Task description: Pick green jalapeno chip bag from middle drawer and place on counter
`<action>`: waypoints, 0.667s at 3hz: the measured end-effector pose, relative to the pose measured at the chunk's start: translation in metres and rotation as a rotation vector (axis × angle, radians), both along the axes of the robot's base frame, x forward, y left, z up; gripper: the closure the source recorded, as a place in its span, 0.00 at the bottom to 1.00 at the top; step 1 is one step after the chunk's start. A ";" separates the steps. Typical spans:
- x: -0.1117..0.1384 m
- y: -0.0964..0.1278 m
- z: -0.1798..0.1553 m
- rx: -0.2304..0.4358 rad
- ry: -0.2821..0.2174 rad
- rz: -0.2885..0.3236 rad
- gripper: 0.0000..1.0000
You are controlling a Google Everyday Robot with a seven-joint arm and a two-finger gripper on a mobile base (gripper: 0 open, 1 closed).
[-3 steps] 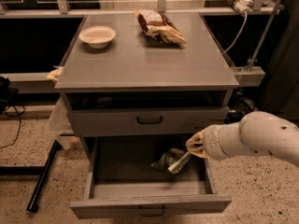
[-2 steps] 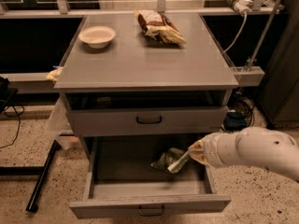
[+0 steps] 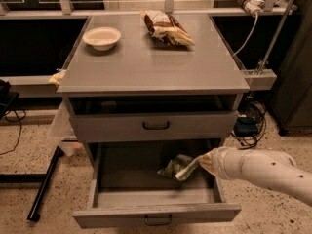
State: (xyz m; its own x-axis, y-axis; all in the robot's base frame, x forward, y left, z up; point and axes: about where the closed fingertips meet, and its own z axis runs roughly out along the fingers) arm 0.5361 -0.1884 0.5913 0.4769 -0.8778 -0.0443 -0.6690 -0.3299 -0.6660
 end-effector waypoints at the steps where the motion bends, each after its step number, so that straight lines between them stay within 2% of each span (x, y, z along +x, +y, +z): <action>1: 0.013 -0.003 -0.028 -0.018 -0.006 0.025 0.57; 2: 0.018 -0.005 -0.051 -0.027 0.010 0.041 0.42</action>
Offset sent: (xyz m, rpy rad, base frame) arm 0.0272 -0.0095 -0.0800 -0.0393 0.0276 0.0584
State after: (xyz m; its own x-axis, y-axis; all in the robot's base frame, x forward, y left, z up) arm 0.5545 -0.1930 0.5407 0.5122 -0.8585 -0.0260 -0.6610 -0.3746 -0.6502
